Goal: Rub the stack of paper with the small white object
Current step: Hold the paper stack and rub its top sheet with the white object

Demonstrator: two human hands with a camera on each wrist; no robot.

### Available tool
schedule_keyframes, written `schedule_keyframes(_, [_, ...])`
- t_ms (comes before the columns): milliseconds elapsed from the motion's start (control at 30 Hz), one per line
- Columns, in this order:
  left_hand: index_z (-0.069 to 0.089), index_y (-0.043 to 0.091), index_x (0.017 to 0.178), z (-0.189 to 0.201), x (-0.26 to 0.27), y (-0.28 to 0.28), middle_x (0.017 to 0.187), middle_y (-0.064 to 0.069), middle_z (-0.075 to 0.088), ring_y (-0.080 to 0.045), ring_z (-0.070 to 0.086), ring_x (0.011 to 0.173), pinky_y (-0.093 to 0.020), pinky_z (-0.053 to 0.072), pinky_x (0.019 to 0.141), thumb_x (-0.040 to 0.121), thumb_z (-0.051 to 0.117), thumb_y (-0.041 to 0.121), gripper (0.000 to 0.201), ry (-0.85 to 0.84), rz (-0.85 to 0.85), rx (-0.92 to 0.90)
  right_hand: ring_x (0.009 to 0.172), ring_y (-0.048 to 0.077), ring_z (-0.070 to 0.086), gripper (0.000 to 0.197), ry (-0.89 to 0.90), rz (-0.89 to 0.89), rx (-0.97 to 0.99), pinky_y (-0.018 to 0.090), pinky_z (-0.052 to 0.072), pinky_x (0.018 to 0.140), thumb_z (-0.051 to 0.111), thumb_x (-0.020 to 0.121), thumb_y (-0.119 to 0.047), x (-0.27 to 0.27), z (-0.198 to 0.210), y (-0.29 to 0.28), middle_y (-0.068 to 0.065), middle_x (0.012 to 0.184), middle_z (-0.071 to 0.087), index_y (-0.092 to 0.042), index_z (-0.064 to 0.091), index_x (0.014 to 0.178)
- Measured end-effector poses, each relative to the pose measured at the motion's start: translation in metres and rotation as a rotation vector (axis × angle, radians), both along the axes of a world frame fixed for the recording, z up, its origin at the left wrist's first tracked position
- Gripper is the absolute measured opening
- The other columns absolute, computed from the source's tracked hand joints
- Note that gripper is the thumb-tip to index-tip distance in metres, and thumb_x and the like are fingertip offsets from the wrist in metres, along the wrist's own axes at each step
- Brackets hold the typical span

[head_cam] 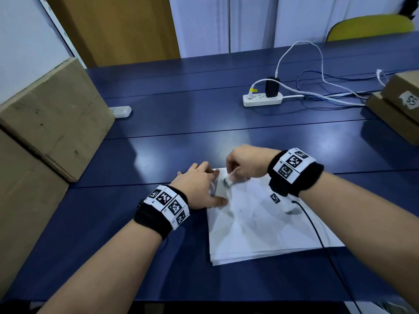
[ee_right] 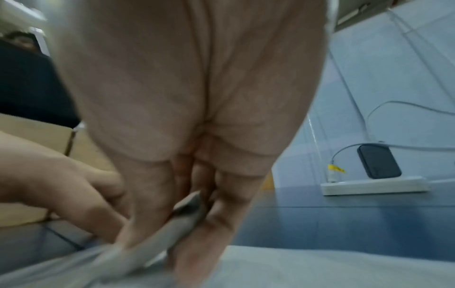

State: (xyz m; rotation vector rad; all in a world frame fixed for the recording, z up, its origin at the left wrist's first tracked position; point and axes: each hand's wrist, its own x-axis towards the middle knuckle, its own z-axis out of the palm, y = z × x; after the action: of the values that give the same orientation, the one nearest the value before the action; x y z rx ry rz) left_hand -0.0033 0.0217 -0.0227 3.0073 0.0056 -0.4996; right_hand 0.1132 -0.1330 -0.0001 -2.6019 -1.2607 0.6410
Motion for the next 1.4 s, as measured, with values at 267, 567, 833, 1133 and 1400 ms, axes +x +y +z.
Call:
schedule_keyframes(267, [0.038, 0.03, 0.145, -0.005, 0.0, 0.002, 0.129, 0.006, 0.036, -0.02, 0.033, 0.122, -0.057, 0.04, 0.1, 0.07, 0.055, 0.081, 0.093, -0.016, -0.002, 0.011, 0.052, 0.011, 0.064, 0.012, 0.159, 0.1, -0.059, 0.019, 0.051, 0.058, 0.08, 0.081, -0.024, -0.004, 0.003, -0.005, -0.007, 0.062, 0.067, -0.018, 0.071, 0.086])
schedule_keyframes(567, [0.037, 0.029, 0.147, -0.004, 0.001, 0.003, 0.13, 0.006, 0.036, -0.02, 0.032, 0.123, -0.056, 0.039, 0.1, 0.071, 0.059, 0.079, 0.094, -0.006, 0.011, -0.026, 0.054, 0.01, 0.064, 0.01, 0.083, 0.012, 0.061, 0.026, 0.055, 0.063, 0.075, 0.081, -0.022, 0.008, 0.0, -0.002, -0.003, 0.06, 0.071, -0.016, 0.068, 0.078])
schedule_keyframes(833, [0.059, 0.033, 0.122, -0.007, 0.007, 0.009, 0.11, 0.008, 0.038, -0.015, 0.032, 0.101, -0.05, 0.044, 0.096, 0.049, 0.052, 0.088, 0.091, -0.022, 0.024, -0.088, 0.072, 0.016, 0.066, 0.017, -0.063, -0.104, 0.116, 0.034, 0.057, 0.072, 0.074, 0.082, -0.032, 0.016, -0.002, 0.003, -0.003, 0.063, 0.067, -0.017, 0.067, 0.081])
schedule_keyframes(1133, [0.06, 0.031, 0.125, -0.004, 0.012, 0.008, 0.102, 0.011, 0.034, -0.013, 0.029, 0.095, -0.047, 0.044, 0.095, 0.039, 0.05, 0.091, 0.105, -0.009, 0.047, -0.087, 0.065, 0.01, 0.065, 0.015, -0.026, -0.024, 0.033, 0.03, 0.057, 0.07, 0.078, 0.079, -0.031, 0.01, -0.003, 0.009, -0.007, 0.064, 0.068, -0.02, 0.067, 0.08])
schedule_keyframes(1400, [0.055, 0.028, 0.133, 0.0, 0.011, 0.005, 0.114, 0.008, 0.039, -0.016, 0.035, 0.107, -0.048, 0.047, 0.093, 0.059, 0.07, 0.079, 0.092, 0.003, 0.035, -0.055, 0.046, -0.001, 0.058, 0.011, 0.153, 0.113, -0.113, 0.025, 0.051, 0.061, 0.078, 0.082, -0.021, 0.003, 0.0, 0.0, -0.008, 0.062, 0.065, -0.02, 0.067, 0.082])
